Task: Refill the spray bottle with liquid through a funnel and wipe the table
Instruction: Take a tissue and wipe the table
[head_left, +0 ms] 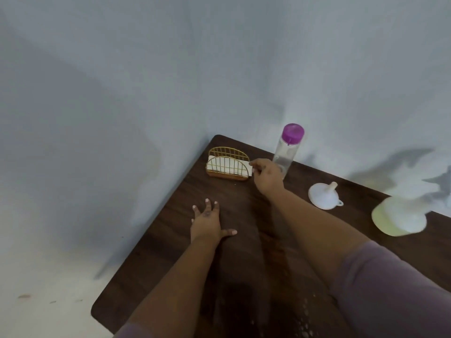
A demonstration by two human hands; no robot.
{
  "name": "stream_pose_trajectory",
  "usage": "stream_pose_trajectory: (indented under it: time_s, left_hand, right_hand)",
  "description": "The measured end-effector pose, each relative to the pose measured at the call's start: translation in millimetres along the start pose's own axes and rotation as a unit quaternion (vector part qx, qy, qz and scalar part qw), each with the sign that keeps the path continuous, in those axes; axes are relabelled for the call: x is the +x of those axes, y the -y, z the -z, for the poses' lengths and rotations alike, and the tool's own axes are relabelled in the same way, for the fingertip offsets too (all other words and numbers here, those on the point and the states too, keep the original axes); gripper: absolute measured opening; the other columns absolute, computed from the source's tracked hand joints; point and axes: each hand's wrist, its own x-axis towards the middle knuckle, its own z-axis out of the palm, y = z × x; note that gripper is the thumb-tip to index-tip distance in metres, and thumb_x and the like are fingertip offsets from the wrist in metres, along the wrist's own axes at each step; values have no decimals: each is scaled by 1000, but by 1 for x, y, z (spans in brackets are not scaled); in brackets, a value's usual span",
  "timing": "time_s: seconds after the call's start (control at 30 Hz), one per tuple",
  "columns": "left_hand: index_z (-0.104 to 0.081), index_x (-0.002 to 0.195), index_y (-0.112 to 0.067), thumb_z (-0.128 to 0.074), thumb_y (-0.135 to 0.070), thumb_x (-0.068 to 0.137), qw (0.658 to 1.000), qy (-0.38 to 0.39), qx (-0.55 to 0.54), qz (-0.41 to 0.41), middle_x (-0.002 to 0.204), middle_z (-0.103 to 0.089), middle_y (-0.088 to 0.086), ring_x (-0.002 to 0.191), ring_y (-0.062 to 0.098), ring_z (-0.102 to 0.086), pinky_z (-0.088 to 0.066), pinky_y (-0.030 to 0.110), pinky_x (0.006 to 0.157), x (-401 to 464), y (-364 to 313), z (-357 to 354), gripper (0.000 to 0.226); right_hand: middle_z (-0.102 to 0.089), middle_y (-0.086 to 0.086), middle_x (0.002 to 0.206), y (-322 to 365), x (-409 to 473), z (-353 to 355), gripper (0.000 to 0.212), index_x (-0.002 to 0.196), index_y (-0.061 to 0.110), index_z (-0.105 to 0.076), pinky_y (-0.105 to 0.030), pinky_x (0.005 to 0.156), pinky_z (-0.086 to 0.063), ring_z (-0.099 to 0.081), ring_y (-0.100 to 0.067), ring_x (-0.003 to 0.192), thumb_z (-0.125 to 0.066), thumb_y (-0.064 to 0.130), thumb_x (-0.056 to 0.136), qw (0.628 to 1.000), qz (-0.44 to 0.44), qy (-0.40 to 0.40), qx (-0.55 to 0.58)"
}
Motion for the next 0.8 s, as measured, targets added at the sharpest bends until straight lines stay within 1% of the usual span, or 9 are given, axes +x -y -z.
stream_pose_trajectory:
  time_s: [0.1, 0.13, 0.2, 0.23, 0.3, 0.43, 0.57, 0.7, 0.8]
  left_hand:
    - [-3, 157, -19, -74, -59, 74, 999, 28, 16, 17, 164, 7, 5, 149, 41, 5, -22, 56, 117, 6, -4, 5, 116]
    - [-3, 157, -18, -75, -58, 74, 999, 38, 18, 21, 164, 8, 6, 148, 42, 5, -23, 57, 116, 8, -5, 7, 117]
    - [-2, 156, -15, -77, -55, 73, 998, 53, 19, 26, 164, 9, 7, 148, 43, 5, -24, 59, 114, 11, -8, 10, 119]
    - [-2, 156, -14, -77, -55, 73, 998, 59, 20, 28, 164, 10, 7, 148, 44, 6, -24, 60, 114, 12, -10, 11, 119]
    - [-1, 156, -14, -76, -54, 74, 997, 66, 21, 29, 164, 11, 7, 148, 44, 6, -22, 60, 115, 12, -10, 13, 119]
    - [1, 156, -13, -75, -55, 75, 997, 70, 28, 30, 164, 11, 8, 148, 44, 7, -22, 59, 116, 12, -11, 13, 119]
    - [2, 155, -13, -75, -55, 75, 997, 73, 29, 29, 163, 12, 9, 147, 45, 7, -23, 59, 116, 11, -11, 14, 119]
    - [2, 156, -13, -75, -55, 76, 996, 74, 31, 28, 163, 12, 9, 148, 44, 7, -23, 58, 116, 9, -11, 15, 118]
    - [2, 155, -13, -75, -54, 76, 996, 77, 33, 29, 163, 12, 9, 148, 44, 7, -23, 59, 116, 8, -12, 16, 118]
  right_hand:
    - [-62, 3, 122, -3, 14, -8, 26, 117, 18, -66, -4, 82, -30, -59, -13, 109, -54, 10, 95, 999, -25, -17, -26]
    - [-61, 2, 123, -5, 17, -11, 27, 117, 18, -66, -8, 84, -33, -58, -14, 110, -54, 9, 94, 999, -20, -2, -44]
    - [-59, -3, 127, -11, 22, -19, 30, 117, 17, -66, -23, 94, -45, -58, -19, 109, -57, 4, 91, 996, 3, 46, -75]
    - [-58, -5, 127, -13, 24, -21, 32, 117, 16, -66, -29, 98, -47, -58, -20, 109, -58, 2, 90, 994, 12, 63, -87]
    - [-57, -5, 127, -17, 25, -24, 34, 117, 14, -66, -31, 101, -45, -56, -22, 111, -58, -1, 88, 992, 24, 73, -97]
    - [-58, -6, 124, -19, 23, -24, 35, 121, 11, -64, -29, 98, -44, -56, -23, 110, -56, 0, 89, 987, 63, 82, -126]
    - [-62, -6, 117, -17, 26, -19, 23, 108, 12, -69, -30, 93, -49, -58, -20, 102, -54, 5, 92, 985, 66, 76, -140]
    - [-66, -3, 114, -13, 23, -12, 21, 107, 12, -72, -23, 87, -47, -60, -15, 99, -61, 12, 90, 989, 76, 56, -117]
    - [-67, -3, 113, -12, 24, -10, 21, 107, 12, -73, -22, 84, -49, -60, -14, 96, -65, 13, 87, 988, 70, 70, -114]
